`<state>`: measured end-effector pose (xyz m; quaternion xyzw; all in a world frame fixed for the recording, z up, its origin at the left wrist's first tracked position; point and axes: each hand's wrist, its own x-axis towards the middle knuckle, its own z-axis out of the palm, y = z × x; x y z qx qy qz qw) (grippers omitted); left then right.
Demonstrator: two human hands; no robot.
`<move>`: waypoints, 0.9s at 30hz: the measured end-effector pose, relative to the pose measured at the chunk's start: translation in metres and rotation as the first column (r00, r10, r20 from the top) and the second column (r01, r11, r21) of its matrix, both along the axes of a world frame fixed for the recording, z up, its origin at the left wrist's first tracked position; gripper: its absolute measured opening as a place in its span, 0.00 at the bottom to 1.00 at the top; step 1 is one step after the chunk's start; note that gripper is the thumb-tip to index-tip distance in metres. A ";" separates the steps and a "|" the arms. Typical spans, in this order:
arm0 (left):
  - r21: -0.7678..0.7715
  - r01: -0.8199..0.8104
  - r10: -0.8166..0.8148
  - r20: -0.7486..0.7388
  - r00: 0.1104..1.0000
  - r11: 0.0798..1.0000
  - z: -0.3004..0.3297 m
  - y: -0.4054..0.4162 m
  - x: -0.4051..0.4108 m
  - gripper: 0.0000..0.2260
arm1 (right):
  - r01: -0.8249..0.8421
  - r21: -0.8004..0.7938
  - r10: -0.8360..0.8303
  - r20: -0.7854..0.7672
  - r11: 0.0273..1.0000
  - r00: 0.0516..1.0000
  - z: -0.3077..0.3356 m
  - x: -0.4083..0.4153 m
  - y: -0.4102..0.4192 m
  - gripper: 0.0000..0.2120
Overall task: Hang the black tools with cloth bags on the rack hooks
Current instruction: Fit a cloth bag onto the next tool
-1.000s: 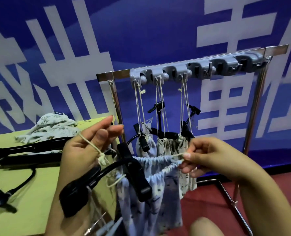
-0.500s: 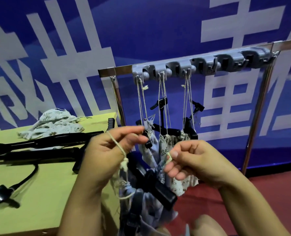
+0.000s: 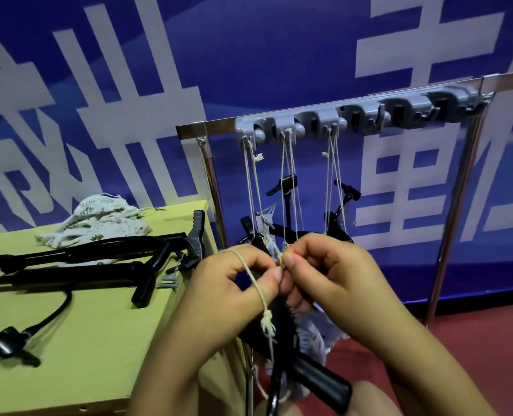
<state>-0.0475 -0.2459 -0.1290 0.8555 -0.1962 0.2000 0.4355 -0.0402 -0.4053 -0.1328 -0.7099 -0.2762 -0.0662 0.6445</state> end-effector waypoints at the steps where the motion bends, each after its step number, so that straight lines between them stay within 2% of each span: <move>1: -0.023 0.002 -0.002 -0.010 1.000 1.000 -0.001 -0.001 0.001 0.09 | 0.015 -0.022 -0.015 0.016 1.000 1.000 0.000 0.000 0.000 0.10; 7: -0.161 -0.024 -0.002 -0.157 0.988 0.987 -0.001 -0.006 0.002 0.07 | 0.145 -0.189 -0.109 0.192 0.971 0.975 -0.002 0.003 -0.003 0.11; 10: -0.129 -0.069 0.045 -0.183 0.982 0.989 -0.001 -0.009 0.002 0.07 | 0.208 -0.255 -0.146 0.242 0.944 0.959 -0.005 0.005 -0.004 0.09; 14: -0.058 -0.142 0.132 -0.149 0.980 0.988 -0.004 -0.016 0.004 0.06 | 0.313 -0.317 -0.212 0.314 0.896 0.925 -0.009 0.006 -0.002 0.08; 16: -0.048 -0.165 0.157 -0.140 0.978 0.985 -0.005 -0.016 0.005 0.05 | 0.324 -0.325 -0.234 0.287 0.888 0.929 -0.011 0.008 0.000 0.08; 19: -0.059 -0.174 0.164 -0.146 0.976 0.983 -0.007 -0.009 0.007 0.07 | 0.150 -0.138 -0.157 -0.044 0.979 0.987 -0.009 0.011 -0.004 0.09; 20: -0.072 -0.176 0.163 -0.155 0.974 0.982 -0.006 -0.006 0.008 0.08 | 0.081 -0.033 -0.086 -0.179 0.996 0.980 -0.009 0.014 -0.009 0.10; 22: -0.109 -0.152 0.131 -0.179 0.975 0.982 -0.004 0.002 0.008 0.09 | -0.047 0.209 0.130 -0.402 0.977 0.906 -0.013 0.022 -0.021 0.12; 25: -0.262 -0.120 0.071 -0.188 0.980 0.958 -0.004 0.015 0.010 0.09 | -0.142 0.581 0.487 -0.496 0.801 0.719 -0.017 0.038 -0.041 0.04; 26: -0.368 -0.095 0.028 -0.185 0.982 0.925 -0.004 0.020 0.012 0.05 | -0.133 0.663 0.566 -0.497 0.736 0.658 -0.019 0.043 -0.046 0.08; 27: -0.471 -0.066 -0.022 -0.178 0.984 0.880 -0.005 0.025 0.013 0.06 | -0.122 0.731 0.639 -0.488 0.672 0.595 -0.022 0.048 -0.053 0.11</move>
